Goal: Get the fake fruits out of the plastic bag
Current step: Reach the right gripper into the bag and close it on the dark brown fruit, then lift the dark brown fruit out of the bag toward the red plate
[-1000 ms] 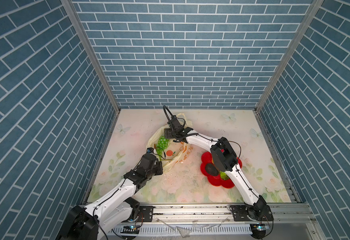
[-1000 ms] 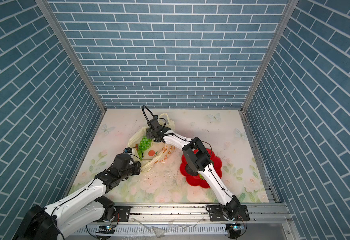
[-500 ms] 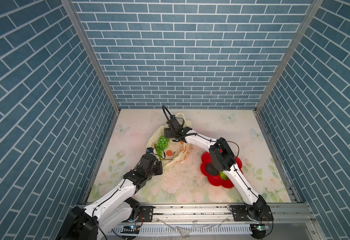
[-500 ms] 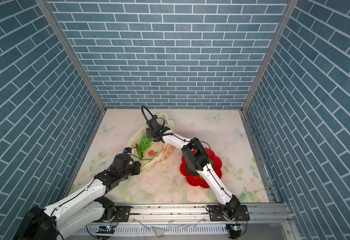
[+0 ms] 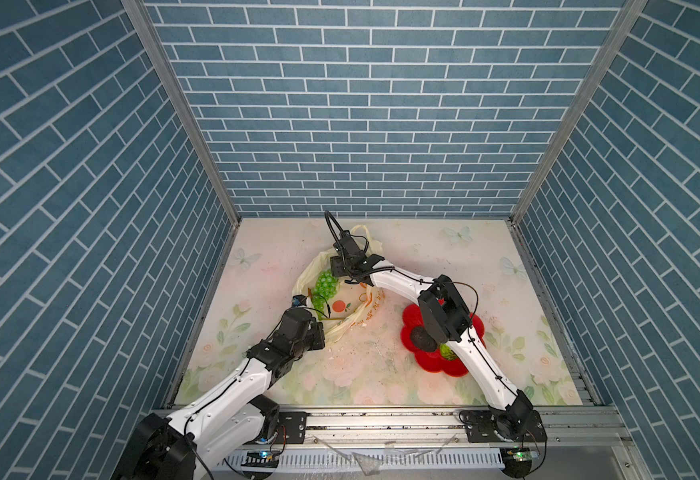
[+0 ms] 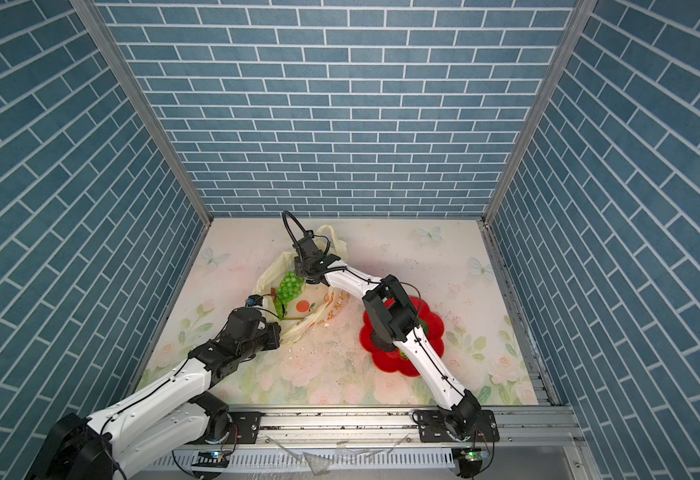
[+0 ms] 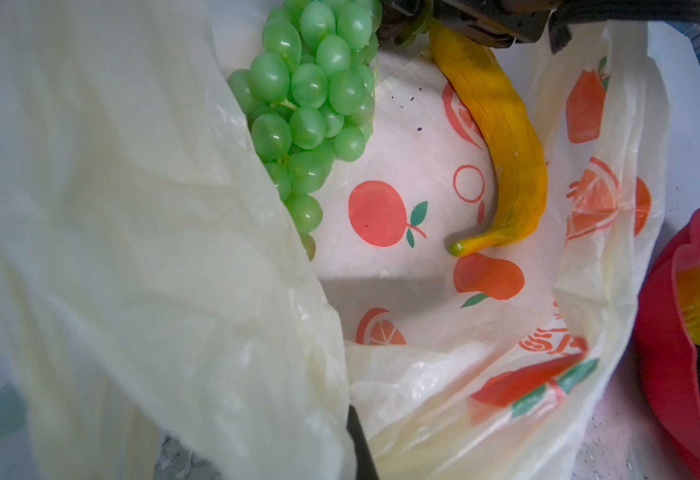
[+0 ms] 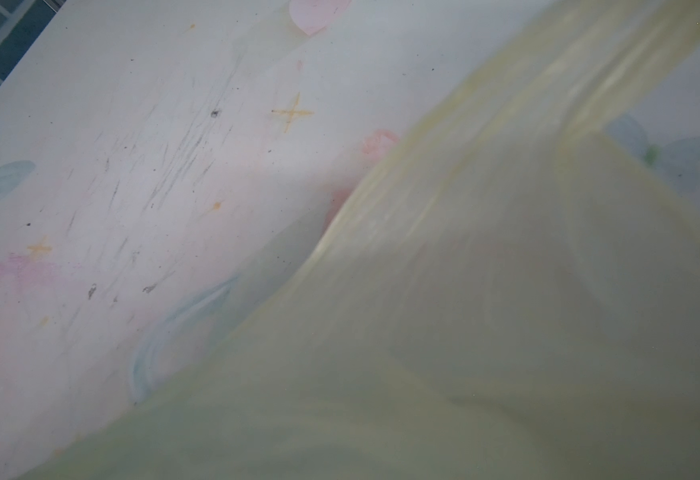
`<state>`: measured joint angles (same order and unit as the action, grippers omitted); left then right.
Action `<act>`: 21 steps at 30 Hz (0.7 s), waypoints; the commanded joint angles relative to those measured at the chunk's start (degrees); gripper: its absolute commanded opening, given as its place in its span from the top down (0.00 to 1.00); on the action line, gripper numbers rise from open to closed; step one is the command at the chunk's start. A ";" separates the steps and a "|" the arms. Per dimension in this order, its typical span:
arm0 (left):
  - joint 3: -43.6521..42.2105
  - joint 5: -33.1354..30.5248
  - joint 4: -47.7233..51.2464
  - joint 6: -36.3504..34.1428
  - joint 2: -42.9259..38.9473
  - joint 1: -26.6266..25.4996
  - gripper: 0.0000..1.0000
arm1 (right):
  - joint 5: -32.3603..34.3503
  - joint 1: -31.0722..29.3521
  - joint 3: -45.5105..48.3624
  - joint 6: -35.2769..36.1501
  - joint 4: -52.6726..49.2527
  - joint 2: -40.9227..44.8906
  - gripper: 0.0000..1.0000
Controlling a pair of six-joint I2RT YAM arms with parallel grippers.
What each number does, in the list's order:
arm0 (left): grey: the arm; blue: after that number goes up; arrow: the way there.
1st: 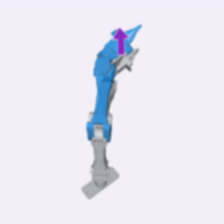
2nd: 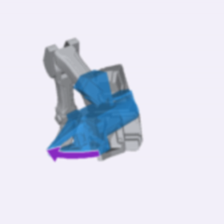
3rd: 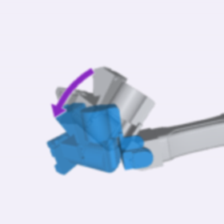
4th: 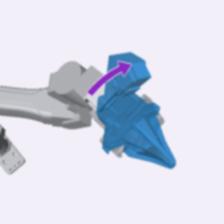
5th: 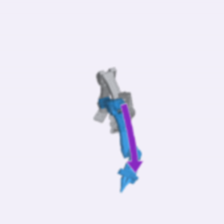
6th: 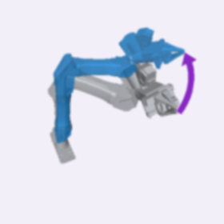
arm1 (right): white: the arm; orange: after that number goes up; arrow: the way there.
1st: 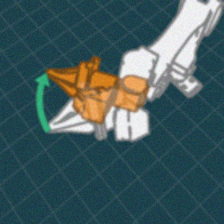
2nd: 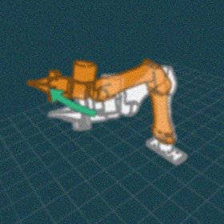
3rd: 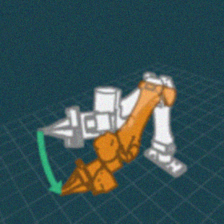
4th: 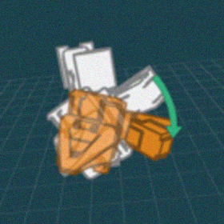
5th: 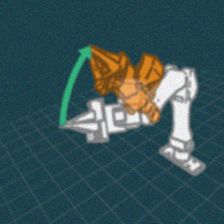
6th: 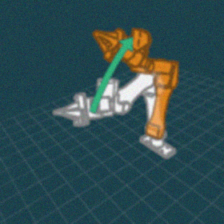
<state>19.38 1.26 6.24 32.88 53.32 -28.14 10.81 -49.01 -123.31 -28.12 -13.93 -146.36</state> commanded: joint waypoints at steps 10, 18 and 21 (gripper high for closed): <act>1.26 -0.99 1.38 -0.89 -0.14 -0.27 0.99 | -0.61 -0.07 8.15 1.14 1.96 8.22 0.33; 1.29 -1.26 1.75 -1.40 -0.02 -0.25 0.99 | -1.75 -0.42 13.49 1.81 1.34 13.50 0.33; 1.74 -1.76 2.18 -1.92 0.16 -0.26 0.99 | -2.17 -1.15 15.93 2.92 0.02 16.56 0.33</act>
<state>19.38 0.89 6.61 32.18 53.32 -28.14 9.21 -49.50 -109.73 -27.62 -12.86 -134.91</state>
